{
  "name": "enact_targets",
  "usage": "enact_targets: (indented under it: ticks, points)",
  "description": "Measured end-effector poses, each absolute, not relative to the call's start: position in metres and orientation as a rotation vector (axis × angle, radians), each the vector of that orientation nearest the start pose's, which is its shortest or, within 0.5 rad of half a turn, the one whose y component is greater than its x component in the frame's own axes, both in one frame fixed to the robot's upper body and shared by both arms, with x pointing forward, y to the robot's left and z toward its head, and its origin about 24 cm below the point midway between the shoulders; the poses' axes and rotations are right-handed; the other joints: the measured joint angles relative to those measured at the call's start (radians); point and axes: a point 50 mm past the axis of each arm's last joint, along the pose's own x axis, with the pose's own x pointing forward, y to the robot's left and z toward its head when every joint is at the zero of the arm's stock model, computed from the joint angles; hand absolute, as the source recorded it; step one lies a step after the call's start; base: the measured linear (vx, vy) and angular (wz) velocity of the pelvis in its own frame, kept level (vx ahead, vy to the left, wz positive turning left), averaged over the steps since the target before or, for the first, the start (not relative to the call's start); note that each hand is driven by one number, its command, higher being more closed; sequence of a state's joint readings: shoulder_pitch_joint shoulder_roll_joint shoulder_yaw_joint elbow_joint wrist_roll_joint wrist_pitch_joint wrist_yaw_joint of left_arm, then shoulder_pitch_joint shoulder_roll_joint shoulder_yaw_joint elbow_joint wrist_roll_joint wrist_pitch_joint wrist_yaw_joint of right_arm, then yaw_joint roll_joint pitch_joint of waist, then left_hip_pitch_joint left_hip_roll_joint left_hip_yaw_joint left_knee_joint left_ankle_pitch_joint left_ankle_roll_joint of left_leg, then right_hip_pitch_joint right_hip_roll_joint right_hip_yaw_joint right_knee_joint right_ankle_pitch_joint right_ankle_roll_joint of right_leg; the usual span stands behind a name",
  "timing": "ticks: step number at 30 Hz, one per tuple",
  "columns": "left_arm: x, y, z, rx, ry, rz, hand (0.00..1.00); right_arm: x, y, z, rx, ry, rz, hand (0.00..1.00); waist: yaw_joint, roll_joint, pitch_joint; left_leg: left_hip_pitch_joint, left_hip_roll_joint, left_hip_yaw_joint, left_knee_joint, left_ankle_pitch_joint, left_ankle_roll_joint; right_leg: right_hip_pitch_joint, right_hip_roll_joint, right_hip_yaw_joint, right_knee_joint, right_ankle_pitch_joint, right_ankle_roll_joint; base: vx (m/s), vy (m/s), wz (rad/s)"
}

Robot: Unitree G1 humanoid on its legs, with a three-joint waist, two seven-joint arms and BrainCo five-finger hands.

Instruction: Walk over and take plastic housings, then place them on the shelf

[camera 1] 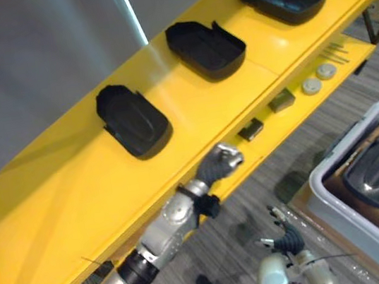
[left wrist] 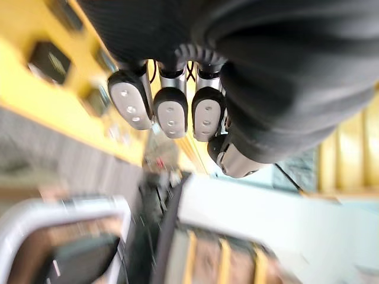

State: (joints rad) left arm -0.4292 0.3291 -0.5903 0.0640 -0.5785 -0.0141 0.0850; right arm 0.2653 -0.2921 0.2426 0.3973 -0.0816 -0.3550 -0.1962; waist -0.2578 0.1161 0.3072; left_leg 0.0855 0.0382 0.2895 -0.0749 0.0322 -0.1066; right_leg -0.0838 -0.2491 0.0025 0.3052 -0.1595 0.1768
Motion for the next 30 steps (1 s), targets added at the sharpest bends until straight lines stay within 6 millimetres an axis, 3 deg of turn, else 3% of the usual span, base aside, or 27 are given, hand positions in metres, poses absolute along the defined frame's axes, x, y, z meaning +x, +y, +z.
enact_targets:
  ticks: [2, 6, 12, 18, 30]
  points:
    - [0.299, 0.073, 0.096, -0.088, -0.069, -0.504, 1.00, 0.154, -0.190, -0.066, -0.364, 0.311, 0.034, 0.00, -0.007, 0.001, 0.006, -0.001, 0.000, 0.000, 0.000, 0.000, 0.000, -0.002, 0.000, 0.000, 0.000, 0.000, 0.000, 0.00, 0.000, 0.00]
    - [0.303, 0.075, 0.101, -0.101, -0.097, -0.484, 1.00, 0.151, -0.192, -0.067, -0.366, 0.319, 0.033, 0.00, -0.007, 0.001, 0.007, -0.002, 0.000, 0.001, 0.001, 0.000, 0.000, -0.002, 0.000, 0.001, 0.001, 0.000, 0.000, 0.00, 0.000, 0.00]
    - [0.313, 0.094, 0.111, -0.153, -0.196, -0.375, 1.00, 0.154, -0.190, -0.062, -0.363, 0.294, 0.035, 0.00, -0.013, 0.000, 0.033, -0.006, 0.001, 0.000, 0.011, -0.001, -0.001, -0.004, -0.001, 0.002, 0.005, -0.001, 0.000, -0.02, -0.005, 0.00]
    - [0.315, 0.097, 0.120, -0.261, -0.281, -0.334, 1.00, 0.155, -0.190, -0.061, -0.364, 0.289, 0.032, 0.00, -0.016, -0.002, 0.044, -0.017, -0.001, 0.003, 0.015, -0.001, 0.000, -0.023, -0.002, 0.008, 0.022, -0.003, 0.000, -0.02, -0.007, -0.02]
    - [0.320, 0.103, 0.114, -0.292, -0.257, -0.263, 1.00, 0.155, -0.190, -0.061, -0.364, 0.288, 0.032, 0.00, -0.026, -0.004, 0.045, -0.017, -0.002, 0.021, 0.017, -0.001, 0.000, -0.037, -0.001, 0.025, 0.032, -0.003, 0.000, 0.00, -0.003, -0.03]
